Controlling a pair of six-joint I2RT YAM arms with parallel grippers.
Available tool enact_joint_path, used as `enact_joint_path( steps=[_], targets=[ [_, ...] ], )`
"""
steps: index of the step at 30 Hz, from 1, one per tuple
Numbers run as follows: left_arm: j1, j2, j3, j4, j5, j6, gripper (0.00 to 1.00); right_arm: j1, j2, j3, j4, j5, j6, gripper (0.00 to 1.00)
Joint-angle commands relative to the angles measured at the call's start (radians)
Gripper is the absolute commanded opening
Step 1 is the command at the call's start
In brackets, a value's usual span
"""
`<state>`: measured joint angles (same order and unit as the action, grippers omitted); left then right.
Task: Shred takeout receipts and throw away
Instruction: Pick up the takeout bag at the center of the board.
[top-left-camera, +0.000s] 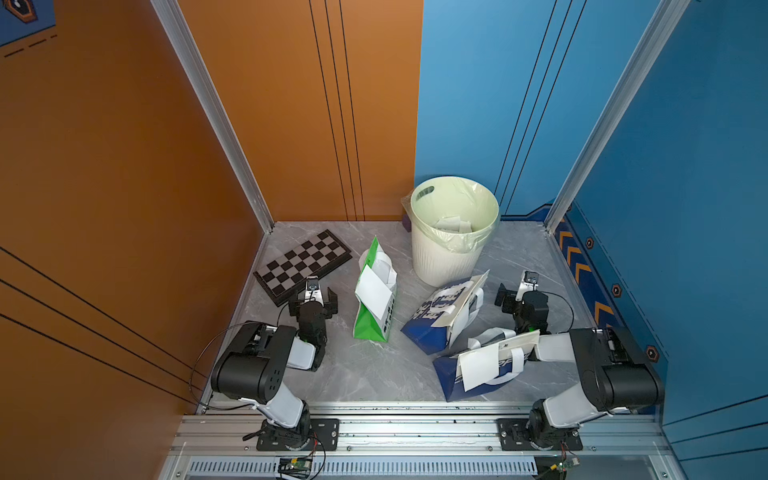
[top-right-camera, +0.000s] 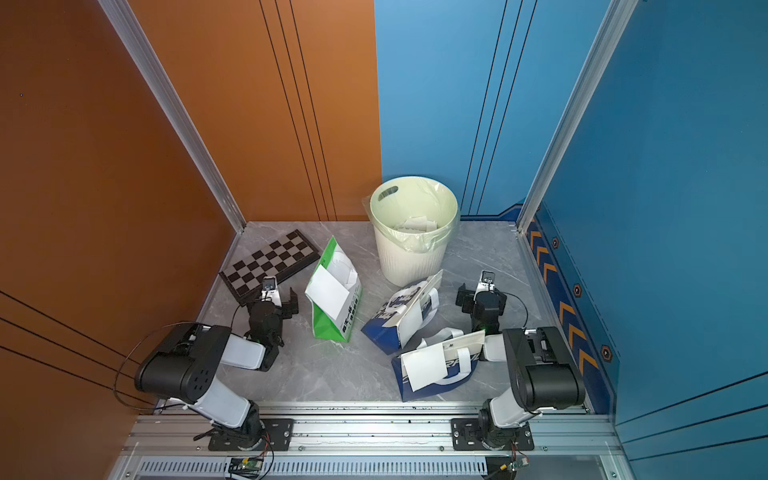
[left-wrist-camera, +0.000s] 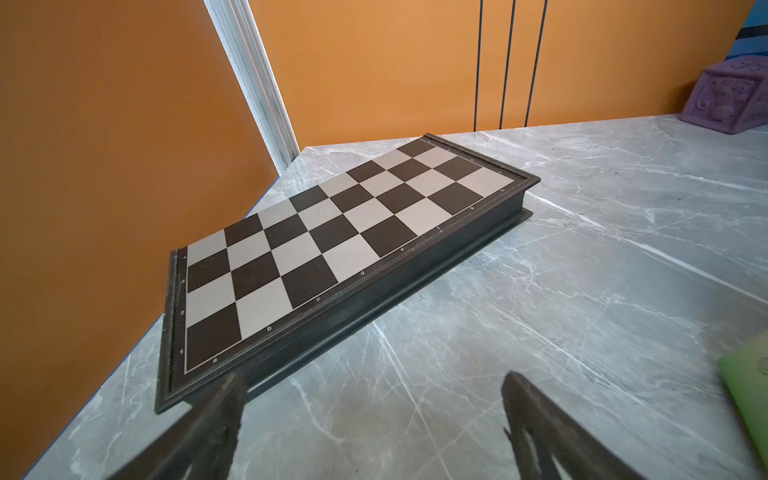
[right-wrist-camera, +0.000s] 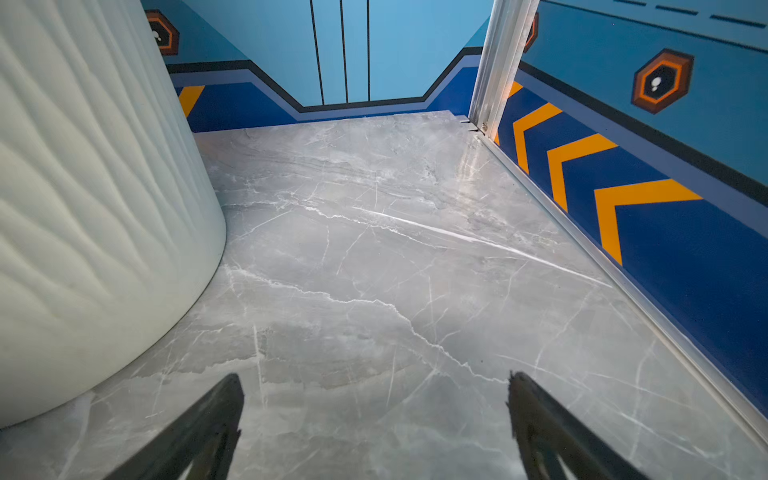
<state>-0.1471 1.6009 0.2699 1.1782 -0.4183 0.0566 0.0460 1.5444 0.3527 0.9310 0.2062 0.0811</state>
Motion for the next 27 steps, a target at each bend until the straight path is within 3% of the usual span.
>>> enact_joint_path(
  steps=[1,24,27],
  targets=[
    [-0.005,-0.004,0.012,-0.005,-0.016,0.009,0.98,0.002,-0.001,0.015,-0.018,0.012,-0.012,1.00],
    [0.032,-0.018,0.039,-0.078,0.018,-0.026,0.98,-0.030,-0.004,0.008,-0.009,-0.056,0.006,1.00],
    [0.017,-0.043,0.025,-0.072,-0.036,-0.035,0.98,-0.036,-0.031,-0.022,0.031,-0.006,0.032,1.00]
  ],
)
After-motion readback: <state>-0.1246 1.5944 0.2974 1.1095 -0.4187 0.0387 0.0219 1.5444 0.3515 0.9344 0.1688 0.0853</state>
